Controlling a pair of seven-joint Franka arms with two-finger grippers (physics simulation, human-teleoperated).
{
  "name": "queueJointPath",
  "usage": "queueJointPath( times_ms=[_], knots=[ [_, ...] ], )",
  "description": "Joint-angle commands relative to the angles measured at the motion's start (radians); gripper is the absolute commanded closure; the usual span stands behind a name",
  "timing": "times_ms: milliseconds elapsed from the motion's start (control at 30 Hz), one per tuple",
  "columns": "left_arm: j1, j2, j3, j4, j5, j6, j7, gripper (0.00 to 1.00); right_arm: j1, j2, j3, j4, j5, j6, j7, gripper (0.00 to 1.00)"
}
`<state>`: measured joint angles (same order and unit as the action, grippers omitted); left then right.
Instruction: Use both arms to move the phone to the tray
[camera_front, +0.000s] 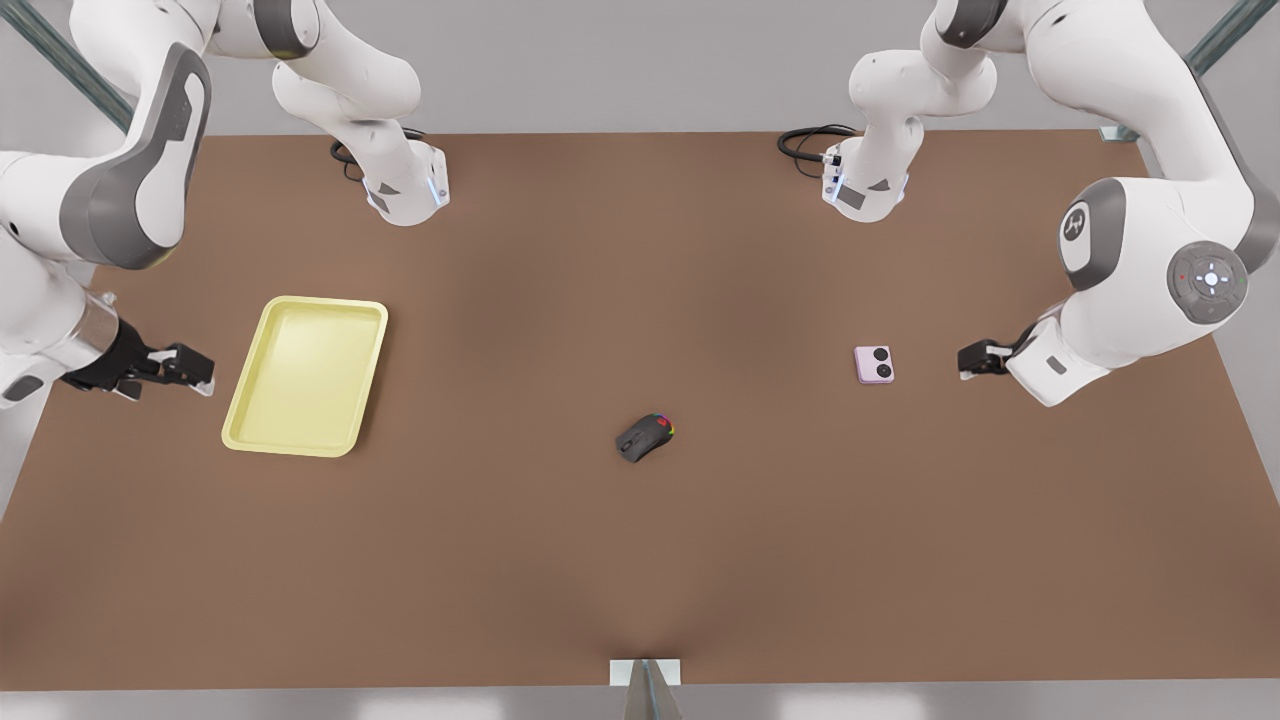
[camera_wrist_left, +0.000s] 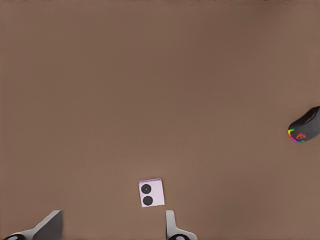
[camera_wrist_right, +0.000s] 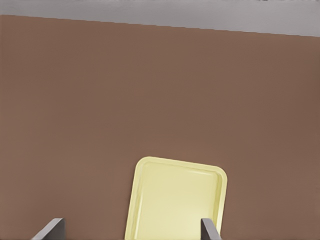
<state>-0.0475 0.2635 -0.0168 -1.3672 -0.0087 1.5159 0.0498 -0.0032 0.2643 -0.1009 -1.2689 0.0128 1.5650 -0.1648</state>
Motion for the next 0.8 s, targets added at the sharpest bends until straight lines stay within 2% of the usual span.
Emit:
queueJointPath(
  times_ms=[0, 67, 167, 233, 367, 533, 767],
  knots=[
    [0.002, 0.000, 0.000, -0.003, 0.001, 0.035, 0.042, 0.00, 0.000, 0.000, 0.000, 0.000, 0.001, 0.029, -0.064, 0.00],
    [-0.003, -0.001, 0.000, -0.050, -0.002, 0.091, 0.030, 0.00, 0.000, 0.000, 0.000, 0.000, 0.001, 0.027, -0.064, 0.00],
    [-0.005, -0.033, 0.000, -0.245, -0.005, 0.256, -0.064, 0.00, 0.002, -0.004, 0.000, 0.000, -0.002, 0.024, -0.065, 0.00],
    [-0.005, -0.106, -0.003, -0.507, -0.013, 0.500, -0.136, 0.00, 0.002, -0.004, 0.000, 0.000, -0.007, 0.024, -0.065, 0.00],
    [-0.006, -0.141, -0.003, -0.765, -0.068, 0.809, -0.180, 0.00, 0.002, -0.004, 0.000, 0.000, -0.008, 0.023, -0.065, 0.00],
    [-0.038, -0.148, -0.006, -0.975, -0.068, 1.053, -0.323, 0.00, 0.002, -0.004, 0.000, 0.000, -0.008, 0.024, -0.065, 0.00],
    [-0.038, -0.096, -0.002, -1.079, -0.063, 1.127, -0.306, 0.00, 0.002, -0.004, 0.000, 0.000, -0.010, 0.026, -0.065, 0.00]
  ],
)
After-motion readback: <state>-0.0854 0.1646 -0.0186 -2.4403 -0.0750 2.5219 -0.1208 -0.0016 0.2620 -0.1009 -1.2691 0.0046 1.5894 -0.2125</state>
